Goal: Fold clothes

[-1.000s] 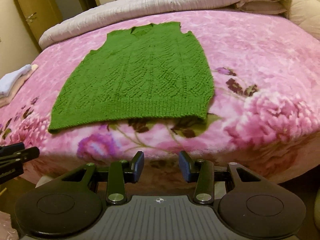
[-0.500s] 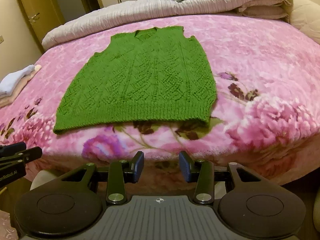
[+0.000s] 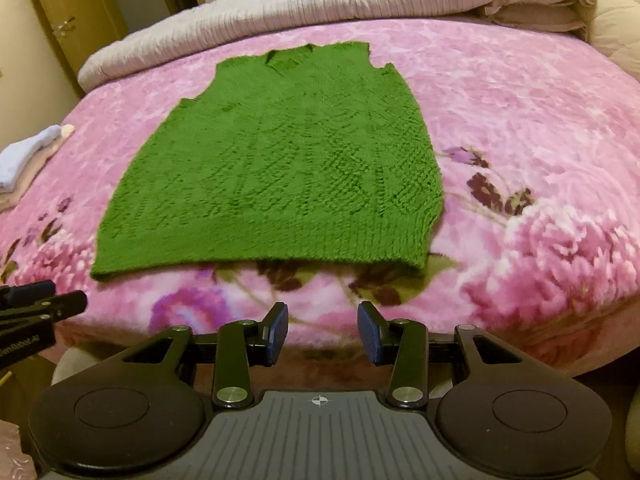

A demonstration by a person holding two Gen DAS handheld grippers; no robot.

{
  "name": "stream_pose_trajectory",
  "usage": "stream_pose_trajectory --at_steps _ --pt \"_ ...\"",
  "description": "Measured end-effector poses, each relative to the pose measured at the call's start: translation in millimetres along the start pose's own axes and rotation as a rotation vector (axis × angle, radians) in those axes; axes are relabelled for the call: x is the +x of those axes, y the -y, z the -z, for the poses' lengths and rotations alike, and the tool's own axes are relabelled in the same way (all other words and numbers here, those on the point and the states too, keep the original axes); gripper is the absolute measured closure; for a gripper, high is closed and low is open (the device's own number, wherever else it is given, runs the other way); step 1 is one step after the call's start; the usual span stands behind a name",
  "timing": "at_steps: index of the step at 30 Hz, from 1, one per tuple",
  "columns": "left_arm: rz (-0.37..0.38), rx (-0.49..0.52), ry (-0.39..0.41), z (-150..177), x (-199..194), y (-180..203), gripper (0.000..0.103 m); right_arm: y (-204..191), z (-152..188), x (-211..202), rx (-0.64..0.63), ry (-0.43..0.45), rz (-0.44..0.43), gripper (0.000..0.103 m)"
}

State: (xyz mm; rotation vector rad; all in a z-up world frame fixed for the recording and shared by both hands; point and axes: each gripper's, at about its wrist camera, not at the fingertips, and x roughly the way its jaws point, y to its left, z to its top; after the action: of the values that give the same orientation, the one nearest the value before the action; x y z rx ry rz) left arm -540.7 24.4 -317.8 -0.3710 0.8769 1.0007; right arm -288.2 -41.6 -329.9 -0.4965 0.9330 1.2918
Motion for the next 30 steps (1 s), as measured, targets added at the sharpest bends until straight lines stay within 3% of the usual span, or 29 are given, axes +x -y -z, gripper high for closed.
stream_pose_trajectory --at_steps 13,20,30 --pt "0.06 0.019 -0.043 -63 80 -47 0.062 75 -75 47 0.034 0.023 -0.086 0.06" --pt "0.092 0.064 -0.026 -112 129 -46 0.062 76 -129 74 -0.122 0.049 -0.169 0.06" --pt "0.167 0.138 -0.02 -188 212 -62 0.062 99 -212 150 -0.192 0.032 -0.244 0.06"
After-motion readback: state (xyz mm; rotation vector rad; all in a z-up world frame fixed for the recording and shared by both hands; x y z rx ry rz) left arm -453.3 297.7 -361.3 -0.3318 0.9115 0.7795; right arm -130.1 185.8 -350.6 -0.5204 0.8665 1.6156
